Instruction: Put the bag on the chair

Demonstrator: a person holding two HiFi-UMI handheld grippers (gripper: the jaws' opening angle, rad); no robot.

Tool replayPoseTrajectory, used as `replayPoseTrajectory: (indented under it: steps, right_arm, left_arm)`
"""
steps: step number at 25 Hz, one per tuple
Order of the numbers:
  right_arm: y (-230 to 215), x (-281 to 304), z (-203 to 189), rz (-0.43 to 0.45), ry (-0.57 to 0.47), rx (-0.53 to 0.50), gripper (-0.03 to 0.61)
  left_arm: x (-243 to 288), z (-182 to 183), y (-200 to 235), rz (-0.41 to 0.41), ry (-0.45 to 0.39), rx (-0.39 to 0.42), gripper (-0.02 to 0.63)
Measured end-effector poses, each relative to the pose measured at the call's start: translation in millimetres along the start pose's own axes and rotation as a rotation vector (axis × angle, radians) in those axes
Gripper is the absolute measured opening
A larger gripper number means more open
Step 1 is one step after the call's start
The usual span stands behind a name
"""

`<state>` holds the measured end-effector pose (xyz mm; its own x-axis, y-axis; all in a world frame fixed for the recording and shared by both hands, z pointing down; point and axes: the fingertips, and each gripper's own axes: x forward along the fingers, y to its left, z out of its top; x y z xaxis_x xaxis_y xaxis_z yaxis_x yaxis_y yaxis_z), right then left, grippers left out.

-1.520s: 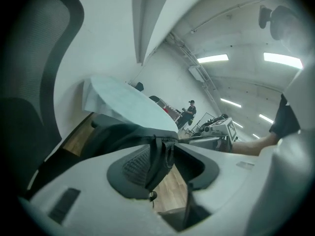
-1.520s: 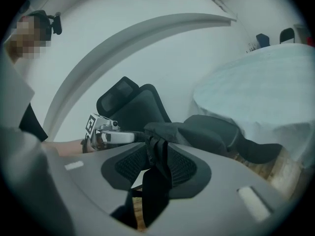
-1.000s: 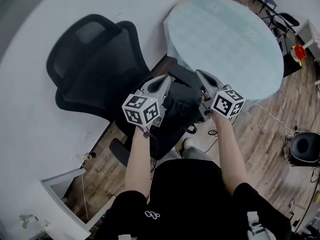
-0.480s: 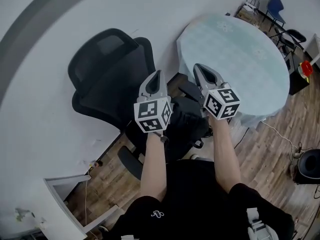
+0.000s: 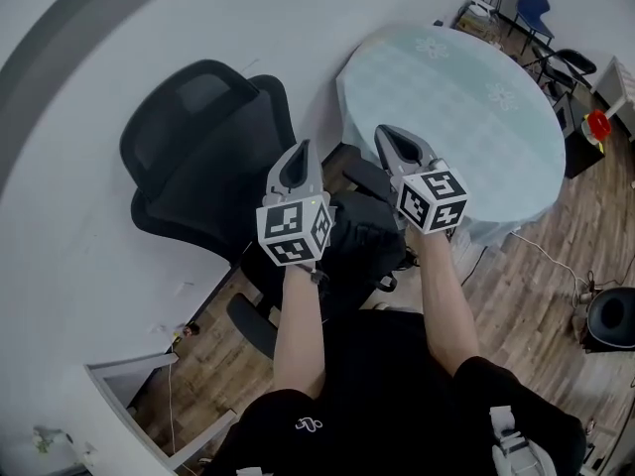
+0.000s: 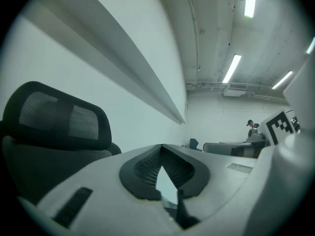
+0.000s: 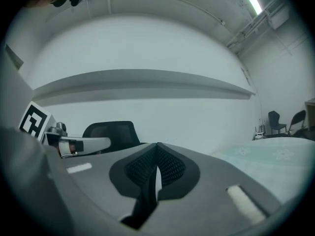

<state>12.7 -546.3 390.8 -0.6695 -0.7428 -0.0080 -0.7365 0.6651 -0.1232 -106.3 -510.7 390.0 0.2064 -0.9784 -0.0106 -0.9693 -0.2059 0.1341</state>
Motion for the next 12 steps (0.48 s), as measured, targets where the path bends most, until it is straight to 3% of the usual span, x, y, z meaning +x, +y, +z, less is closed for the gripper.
replayPoseTrajectory:
  steps: [12]
  right_arm:
    - [4,-6,-2,0.020,0.023,-0.055,0.003]
  left_arm:
    - [2,-14,-3,-0.002,0.026,-0.007,-0.005]
